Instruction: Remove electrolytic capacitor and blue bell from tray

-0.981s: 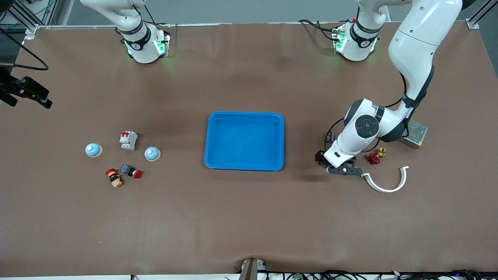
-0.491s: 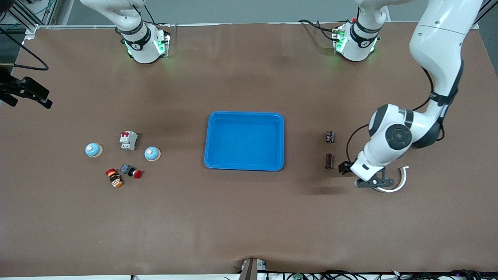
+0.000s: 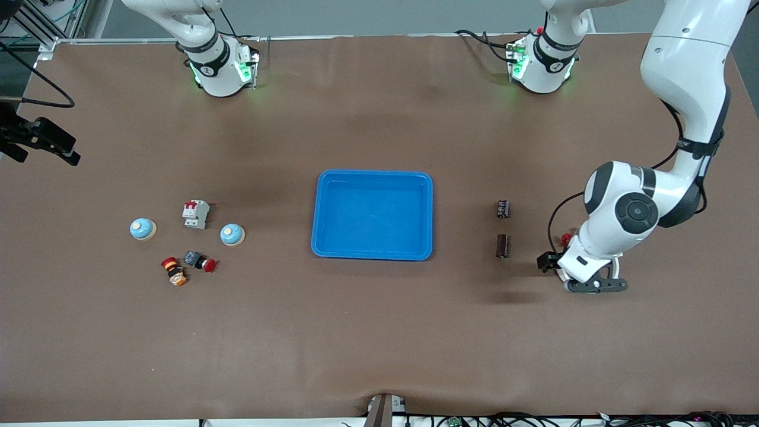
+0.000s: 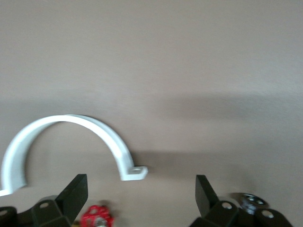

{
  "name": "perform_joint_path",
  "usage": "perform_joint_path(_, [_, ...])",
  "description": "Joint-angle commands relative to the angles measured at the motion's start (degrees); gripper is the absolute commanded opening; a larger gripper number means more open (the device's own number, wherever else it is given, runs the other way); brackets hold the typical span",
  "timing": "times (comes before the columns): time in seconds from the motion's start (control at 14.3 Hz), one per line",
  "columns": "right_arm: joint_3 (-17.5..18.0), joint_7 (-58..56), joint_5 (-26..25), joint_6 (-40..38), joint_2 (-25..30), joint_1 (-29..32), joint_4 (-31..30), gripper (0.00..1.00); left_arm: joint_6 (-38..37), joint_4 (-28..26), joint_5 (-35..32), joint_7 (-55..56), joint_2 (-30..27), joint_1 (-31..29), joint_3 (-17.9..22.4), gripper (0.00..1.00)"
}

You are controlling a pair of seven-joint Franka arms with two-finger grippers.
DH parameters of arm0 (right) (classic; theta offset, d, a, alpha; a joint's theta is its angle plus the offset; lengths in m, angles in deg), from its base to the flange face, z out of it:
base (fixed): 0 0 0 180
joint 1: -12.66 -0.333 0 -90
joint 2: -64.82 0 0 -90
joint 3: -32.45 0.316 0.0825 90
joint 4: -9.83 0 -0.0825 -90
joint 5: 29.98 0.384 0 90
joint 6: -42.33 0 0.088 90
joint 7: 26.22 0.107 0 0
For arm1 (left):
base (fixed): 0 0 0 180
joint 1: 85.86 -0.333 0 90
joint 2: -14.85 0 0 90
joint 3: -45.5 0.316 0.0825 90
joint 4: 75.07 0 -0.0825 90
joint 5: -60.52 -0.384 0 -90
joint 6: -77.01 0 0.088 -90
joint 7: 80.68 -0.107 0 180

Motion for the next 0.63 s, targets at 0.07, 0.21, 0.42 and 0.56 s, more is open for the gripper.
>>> perform_joint_path(0.07, [0.3,-0.4,0.8,-0.3,0.8,0.5,-0.5,1.00,-5.9,0.2,8.8,-6.9,-8.7,3.4,5.1,1.00])
perform_joint_path(0.21, [0.3,-0.4,0.8,-0.3,0.8,0.5,-0.5,1.00,-10.3,0.5,13.9,-9.5,-13.2,4.8,8.3,1.00])
perform_joint_path(0.42, [0.3,-0.4,0.7,-0.3,0.9,0.4,-0.5,1.00,-16.8,2.0,16.3,-10.0,-18.0,5.5,9.8,1.00])
perform_joint_path(0.56, [0.4,-0.4,0.7,-0.3,0.9,0.4,-0.5,1.00,-23.7,5.6,16.9,-10.4,-19.9,5.7,9.9,1.00])
